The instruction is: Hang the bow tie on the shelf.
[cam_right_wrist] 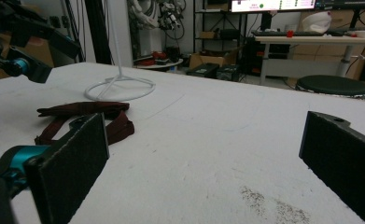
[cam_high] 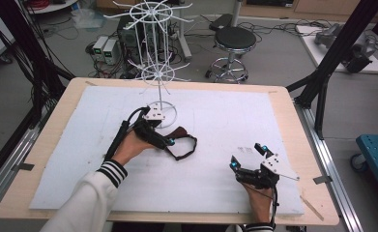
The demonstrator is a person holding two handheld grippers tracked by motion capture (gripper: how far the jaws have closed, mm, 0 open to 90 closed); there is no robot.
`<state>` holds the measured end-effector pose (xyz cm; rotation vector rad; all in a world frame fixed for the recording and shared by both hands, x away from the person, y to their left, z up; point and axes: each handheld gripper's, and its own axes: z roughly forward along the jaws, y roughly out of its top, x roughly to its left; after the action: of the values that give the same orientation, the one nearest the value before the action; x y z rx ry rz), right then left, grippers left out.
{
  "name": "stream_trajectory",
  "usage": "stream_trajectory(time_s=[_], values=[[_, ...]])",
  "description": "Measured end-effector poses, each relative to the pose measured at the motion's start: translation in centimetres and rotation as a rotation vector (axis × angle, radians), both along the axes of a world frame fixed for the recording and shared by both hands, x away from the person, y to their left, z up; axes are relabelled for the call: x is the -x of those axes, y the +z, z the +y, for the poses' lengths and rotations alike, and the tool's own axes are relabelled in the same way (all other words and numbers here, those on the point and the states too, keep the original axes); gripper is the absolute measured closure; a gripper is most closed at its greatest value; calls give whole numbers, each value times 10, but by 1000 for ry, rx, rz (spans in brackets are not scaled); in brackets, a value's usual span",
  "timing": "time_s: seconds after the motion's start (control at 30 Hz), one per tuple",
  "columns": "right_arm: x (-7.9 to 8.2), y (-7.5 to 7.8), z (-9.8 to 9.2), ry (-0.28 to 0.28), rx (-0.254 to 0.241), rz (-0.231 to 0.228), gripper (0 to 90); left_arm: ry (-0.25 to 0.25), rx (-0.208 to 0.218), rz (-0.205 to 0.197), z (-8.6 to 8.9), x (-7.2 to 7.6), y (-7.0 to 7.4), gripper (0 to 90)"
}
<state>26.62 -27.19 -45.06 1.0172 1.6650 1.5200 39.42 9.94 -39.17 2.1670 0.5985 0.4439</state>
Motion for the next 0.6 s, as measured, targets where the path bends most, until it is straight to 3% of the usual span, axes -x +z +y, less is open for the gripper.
stream_trajectory(time_s=[0.6], values=[[0,0,0,2,0,1,7,48,-30,114,-4,-14,-23,28]])
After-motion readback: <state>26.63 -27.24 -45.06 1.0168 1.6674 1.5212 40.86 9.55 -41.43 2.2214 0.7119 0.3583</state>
